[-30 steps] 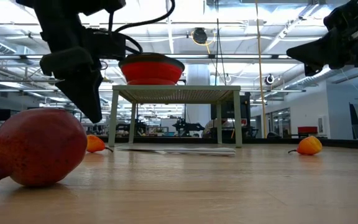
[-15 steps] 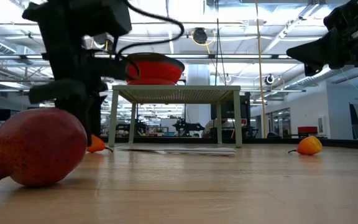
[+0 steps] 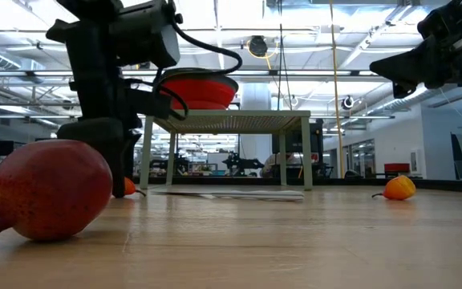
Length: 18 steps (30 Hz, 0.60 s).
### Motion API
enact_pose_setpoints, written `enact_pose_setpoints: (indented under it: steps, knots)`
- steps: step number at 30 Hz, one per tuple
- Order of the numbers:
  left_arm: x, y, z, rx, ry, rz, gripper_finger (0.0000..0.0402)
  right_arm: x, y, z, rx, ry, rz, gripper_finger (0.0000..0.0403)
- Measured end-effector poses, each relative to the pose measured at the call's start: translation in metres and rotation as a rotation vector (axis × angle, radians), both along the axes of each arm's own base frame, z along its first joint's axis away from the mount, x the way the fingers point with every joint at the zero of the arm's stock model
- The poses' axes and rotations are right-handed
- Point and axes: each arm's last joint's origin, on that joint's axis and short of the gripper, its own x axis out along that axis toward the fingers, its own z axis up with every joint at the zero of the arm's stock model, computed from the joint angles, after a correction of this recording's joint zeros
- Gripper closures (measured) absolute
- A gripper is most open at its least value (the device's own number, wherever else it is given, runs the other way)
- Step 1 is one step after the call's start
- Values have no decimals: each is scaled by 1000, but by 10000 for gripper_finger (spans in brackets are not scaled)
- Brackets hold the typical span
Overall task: Pick & Place Fruit
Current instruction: Put the peach into the red strainer bowl
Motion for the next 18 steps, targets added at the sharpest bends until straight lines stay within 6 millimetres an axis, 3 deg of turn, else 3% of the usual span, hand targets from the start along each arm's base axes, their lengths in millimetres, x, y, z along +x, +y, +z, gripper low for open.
enact_pose_setpoints:
  steps: [9,18]
  knots:
    - [-2,4,-3,-45,20,-24,183,0,0,0,0,0,0,403]
    - [-3,3,-4,-75,29,-37,272,0,0,0,0,0,0,403]
